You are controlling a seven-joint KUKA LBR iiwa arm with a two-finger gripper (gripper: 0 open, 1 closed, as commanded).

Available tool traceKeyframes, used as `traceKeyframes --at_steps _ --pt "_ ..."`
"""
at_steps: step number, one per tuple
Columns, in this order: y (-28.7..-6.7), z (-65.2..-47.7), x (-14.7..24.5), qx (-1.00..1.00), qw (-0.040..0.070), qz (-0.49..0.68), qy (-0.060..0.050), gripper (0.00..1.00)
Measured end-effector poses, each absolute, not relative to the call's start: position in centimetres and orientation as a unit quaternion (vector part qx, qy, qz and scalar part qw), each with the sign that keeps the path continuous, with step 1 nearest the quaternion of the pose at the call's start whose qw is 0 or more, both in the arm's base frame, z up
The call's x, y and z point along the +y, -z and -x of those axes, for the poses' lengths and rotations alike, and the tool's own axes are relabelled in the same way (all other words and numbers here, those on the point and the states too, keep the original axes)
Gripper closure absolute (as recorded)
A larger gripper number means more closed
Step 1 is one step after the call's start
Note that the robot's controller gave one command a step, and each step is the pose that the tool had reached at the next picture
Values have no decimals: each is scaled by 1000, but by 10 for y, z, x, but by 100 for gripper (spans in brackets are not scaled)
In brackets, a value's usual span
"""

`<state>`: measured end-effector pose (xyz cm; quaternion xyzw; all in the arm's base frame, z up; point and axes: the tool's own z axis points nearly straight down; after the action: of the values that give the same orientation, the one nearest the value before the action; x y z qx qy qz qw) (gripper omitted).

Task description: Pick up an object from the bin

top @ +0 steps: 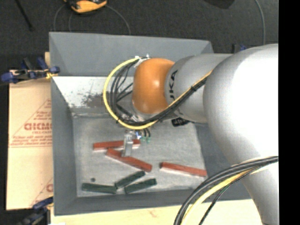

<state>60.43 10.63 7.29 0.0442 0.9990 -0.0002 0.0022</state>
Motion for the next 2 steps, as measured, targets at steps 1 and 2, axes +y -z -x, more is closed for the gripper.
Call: traceKeyframes --at_steps 1,2 --pt "-74 -595 93 994 6 -109 -2 100" --pt "-74 -595 93 994 6 -109 -2 100"
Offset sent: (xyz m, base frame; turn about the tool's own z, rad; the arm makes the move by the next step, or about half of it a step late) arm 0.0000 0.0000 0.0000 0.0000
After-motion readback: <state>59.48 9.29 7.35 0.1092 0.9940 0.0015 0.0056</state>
